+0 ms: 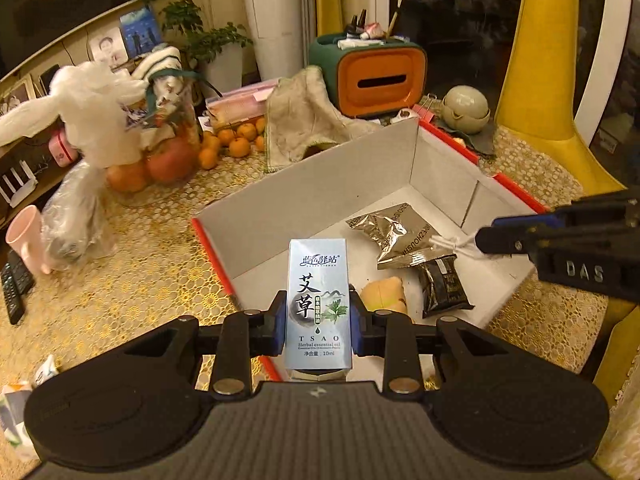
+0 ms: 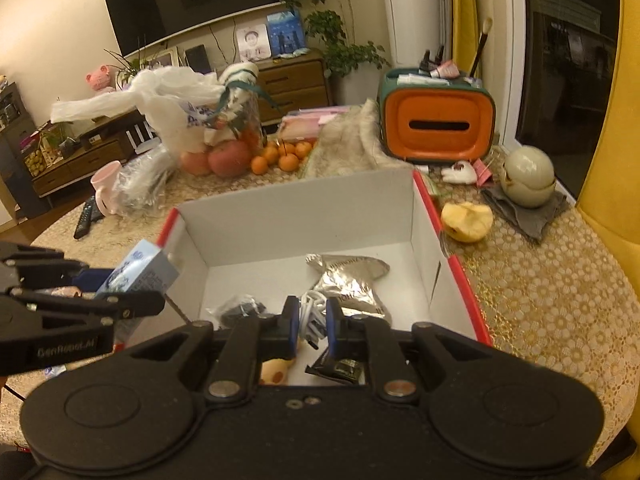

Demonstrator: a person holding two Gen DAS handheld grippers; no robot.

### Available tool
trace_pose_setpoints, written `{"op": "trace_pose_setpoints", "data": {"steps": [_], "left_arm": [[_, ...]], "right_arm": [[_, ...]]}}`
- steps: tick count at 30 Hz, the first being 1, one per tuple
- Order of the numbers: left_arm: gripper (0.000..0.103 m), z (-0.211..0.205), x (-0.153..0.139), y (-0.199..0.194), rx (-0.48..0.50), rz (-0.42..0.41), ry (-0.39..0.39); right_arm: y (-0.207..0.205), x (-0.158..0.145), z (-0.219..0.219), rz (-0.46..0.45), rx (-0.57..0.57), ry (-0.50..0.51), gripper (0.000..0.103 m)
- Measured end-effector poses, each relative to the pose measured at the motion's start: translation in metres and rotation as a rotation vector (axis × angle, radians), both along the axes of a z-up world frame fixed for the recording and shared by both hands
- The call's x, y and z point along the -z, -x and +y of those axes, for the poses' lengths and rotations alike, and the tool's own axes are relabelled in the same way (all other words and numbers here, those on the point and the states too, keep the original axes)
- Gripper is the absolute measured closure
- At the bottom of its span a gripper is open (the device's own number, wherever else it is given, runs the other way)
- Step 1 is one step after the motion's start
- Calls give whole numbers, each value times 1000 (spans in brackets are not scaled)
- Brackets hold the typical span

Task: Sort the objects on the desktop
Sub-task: 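Open both tools to drop the leaf-print box and cable into the shoebox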

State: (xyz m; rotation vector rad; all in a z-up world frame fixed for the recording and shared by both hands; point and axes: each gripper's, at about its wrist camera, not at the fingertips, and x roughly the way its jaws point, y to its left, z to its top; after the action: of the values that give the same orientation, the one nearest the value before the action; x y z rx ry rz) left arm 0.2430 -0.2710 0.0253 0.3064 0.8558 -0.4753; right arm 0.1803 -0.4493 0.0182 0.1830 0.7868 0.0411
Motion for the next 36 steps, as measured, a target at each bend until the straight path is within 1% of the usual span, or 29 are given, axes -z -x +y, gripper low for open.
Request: {"op": "trace_pose_setpoints", "data": {"steps": [11,17,20,25,31,36], "left_arm": [[74,-25,33,-48,-6,63,-25],[74,-35,52,-65,1,91,-55],[74,-38,61,-72,3,119,-62],[74,-41,72,-77,5,156,-66],[75,-43,77,-80,23,196,-61],[75,-42,79,-81,19,210,-59]], "right_arm": [[-25,34,-4,63,-22,-24,91],[-36,48,-2,90,-30,-25,91],[-40,55,0,107,-36,-24,91],[-47,70,2,146,-39,-12,91],[-49,74,5,159,-51,-3,90],[-48,73,8,170,-76,4,85]]}}
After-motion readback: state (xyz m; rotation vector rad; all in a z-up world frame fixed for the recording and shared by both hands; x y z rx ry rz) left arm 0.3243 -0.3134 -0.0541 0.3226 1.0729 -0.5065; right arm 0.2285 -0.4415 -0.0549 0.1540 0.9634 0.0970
